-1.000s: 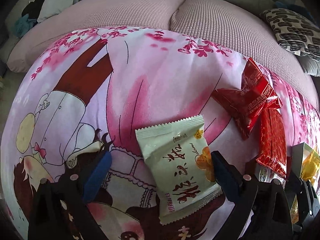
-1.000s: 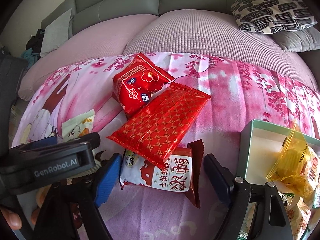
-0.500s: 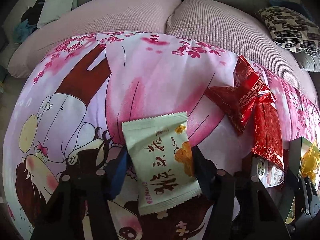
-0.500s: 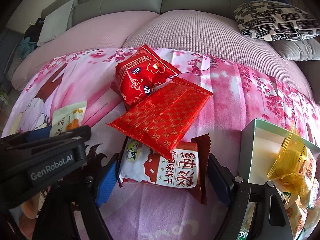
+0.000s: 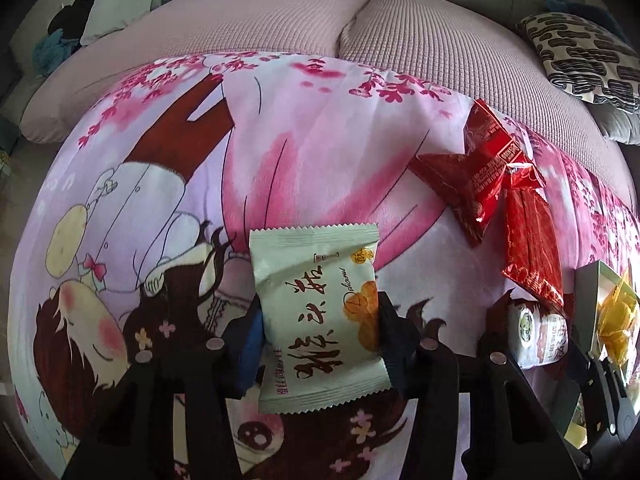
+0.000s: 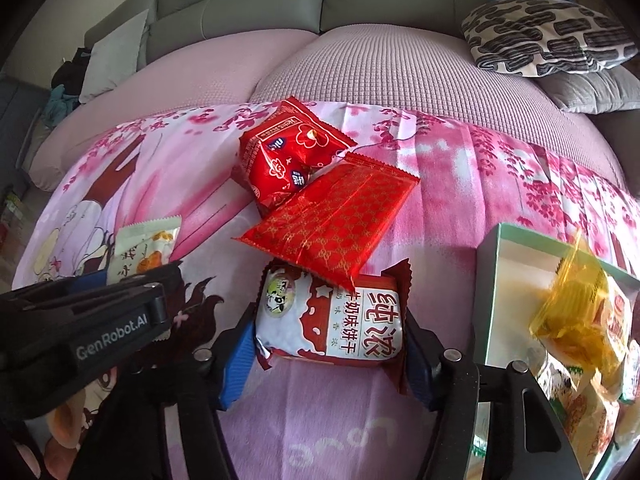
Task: Organize snacks
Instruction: 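Close the right tool on the white-red milk biscuit pack and lift it, then carry the green pack and the milk biscuit pack over the tray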
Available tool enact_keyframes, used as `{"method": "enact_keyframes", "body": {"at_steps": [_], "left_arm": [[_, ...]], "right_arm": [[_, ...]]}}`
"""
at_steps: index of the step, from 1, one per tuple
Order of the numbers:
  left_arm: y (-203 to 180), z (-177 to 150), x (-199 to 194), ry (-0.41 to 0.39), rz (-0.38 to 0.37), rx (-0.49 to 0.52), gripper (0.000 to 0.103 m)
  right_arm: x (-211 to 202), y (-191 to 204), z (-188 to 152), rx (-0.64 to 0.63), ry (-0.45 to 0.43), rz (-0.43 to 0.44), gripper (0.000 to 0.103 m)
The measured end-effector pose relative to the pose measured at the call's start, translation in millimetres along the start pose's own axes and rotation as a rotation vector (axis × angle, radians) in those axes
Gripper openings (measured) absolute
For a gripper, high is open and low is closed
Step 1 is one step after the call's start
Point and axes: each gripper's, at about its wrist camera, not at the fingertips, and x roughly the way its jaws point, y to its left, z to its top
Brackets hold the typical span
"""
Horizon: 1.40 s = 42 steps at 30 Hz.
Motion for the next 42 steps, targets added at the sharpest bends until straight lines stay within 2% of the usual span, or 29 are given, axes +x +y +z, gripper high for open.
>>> {"method": "enact_keyframes", "body": {"at_steps": [11,22,31,37,42], "left_arm": [[1,-31,-31,0.004,-0.02,-0.007,0.053],[-7,-38,-72,-0.059,-0.051,0.006,0.053],[-34,-39,-97,-0.101,-0.127,0.047,0.053],[-56,-42,-109,-0.115,-0.183,0.081,0.053],[-73,-45,-114,-0.125,-0.199,0.114,0.053]], "right_arm": [[-27,-6,-17,0.055,0.009,0.057,0.066],[-79,-21,-31,0.088,-0.061,0.066,0.066],[-117,-55,-40,0.16,-0.123,0.046,0.066],[-131,-88,-44,0.23,-0.14,0.006,0.066],[-137,-119,-51,0.274,-0.124,-0.043,0.066]]}}
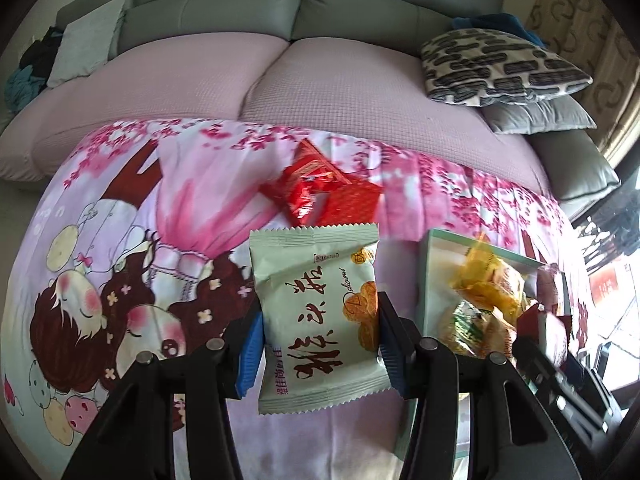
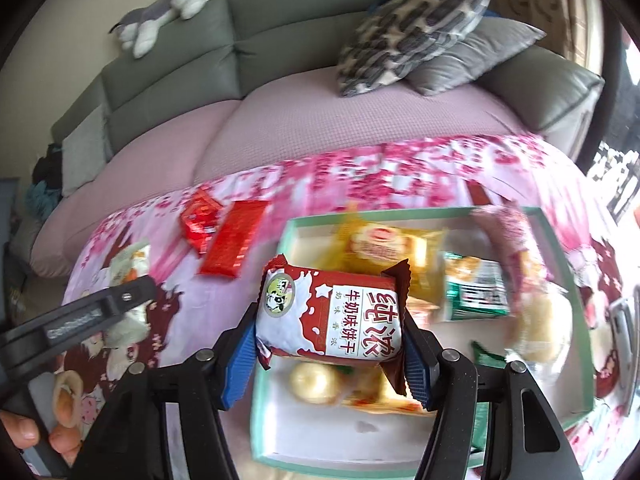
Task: Organize snacks
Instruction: 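Carry the green pack and the milk biscuit pack over the tray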
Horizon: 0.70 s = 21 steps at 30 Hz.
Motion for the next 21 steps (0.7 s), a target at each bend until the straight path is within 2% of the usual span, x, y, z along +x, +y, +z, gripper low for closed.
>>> {"method": "enact_keyframes", "body": {"at_steps": [11,21], "left_arm": [[-65,-10,11,0.008,-0.057,0.147,0.053],[-125,-16,34,0.032,-0.09,0.278,0.053]], "right_arm": [[-7,-73,12,0.157,-0.019,-0.101,0.066],[4,-101,13,0.202,0.014,-0.13,0.066]]}}
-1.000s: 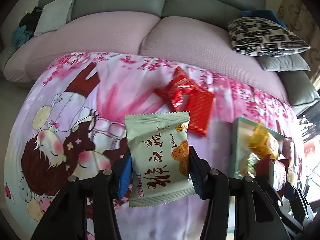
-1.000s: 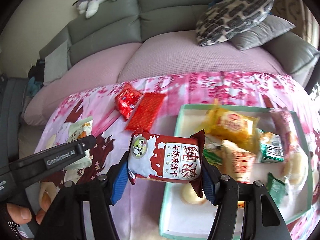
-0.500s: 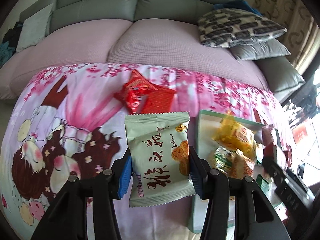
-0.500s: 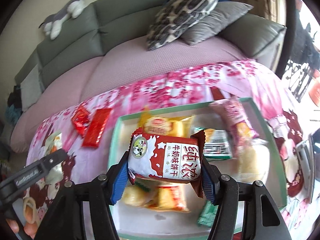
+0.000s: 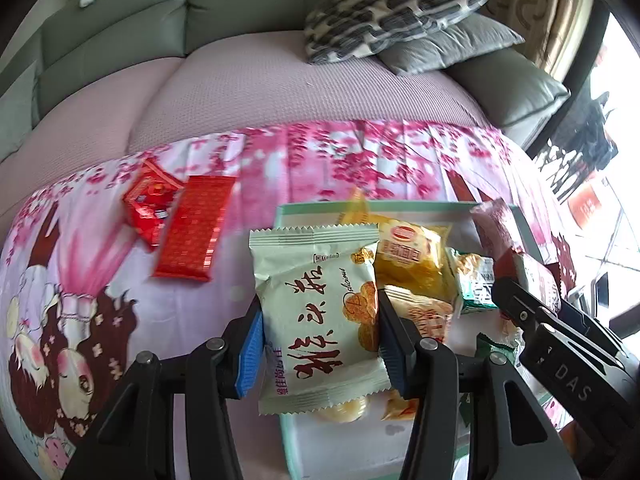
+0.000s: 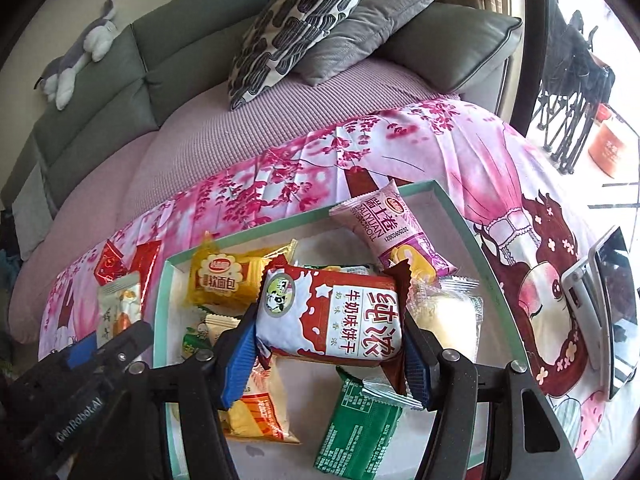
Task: Organize snacks
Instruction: 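Carry the green pack and the milk biscuit pack over the tray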
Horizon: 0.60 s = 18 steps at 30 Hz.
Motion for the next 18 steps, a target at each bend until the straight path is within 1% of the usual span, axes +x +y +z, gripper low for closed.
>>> {"method": "enact_keyframes", "body": {"at_steps": [6,18], "left_arm": [[-13,-2,16,0.033,-0.023,0.032,0.053],[-12,-4,27,0.064,-0.039,0.024,0.053]], "right_arm": [[5,-4,-1,0.007,0.017,0.004,0.066],[13,-2,-3,0.002,0.054,-0.006,0.067]]}}
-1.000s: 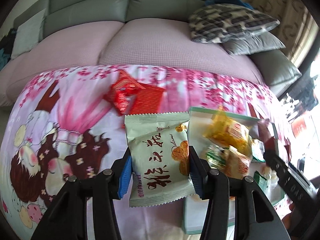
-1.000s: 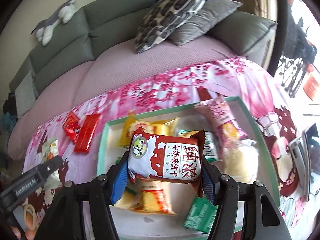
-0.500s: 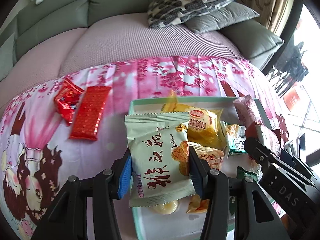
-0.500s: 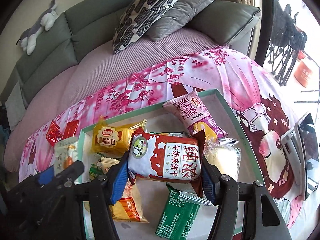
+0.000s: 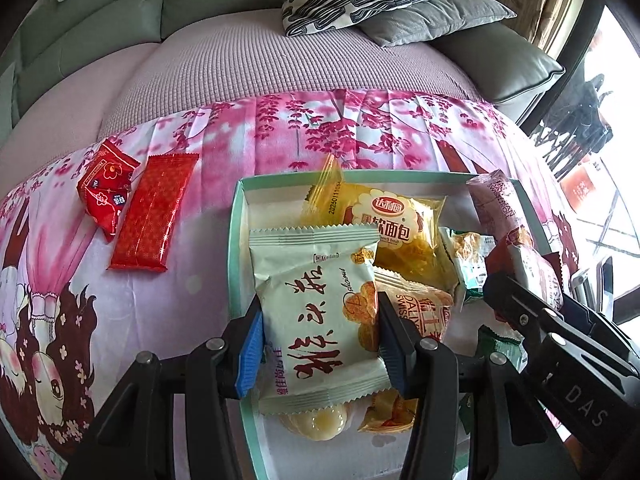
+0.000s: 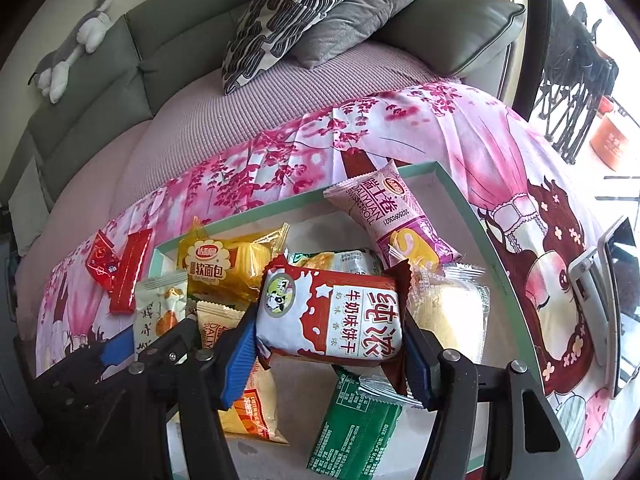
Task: Organize snacks
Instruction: 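Carry the green pack and the milk biscuit pack over the tray, then open both tools to drop the two packs into the tray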
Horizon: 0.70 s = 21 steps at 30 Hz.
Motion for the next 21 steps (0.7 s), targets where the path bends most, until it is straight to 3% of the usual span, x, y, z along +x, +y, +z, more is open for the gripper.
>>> {"method": "enact_keyframes", "body": {"at_steps": [6,21], "left_arm": [[4,1,2,0.022,-0.017,-0.027,0.053],[17,8,-22,-0.01,-0.021,-0.066,0.061]], "right_arm": [[5,1,-2,-0.01,0.022,-0.016,0.068],[0,2,-1,-0.011,0.007,-0.006,0.072]]}}
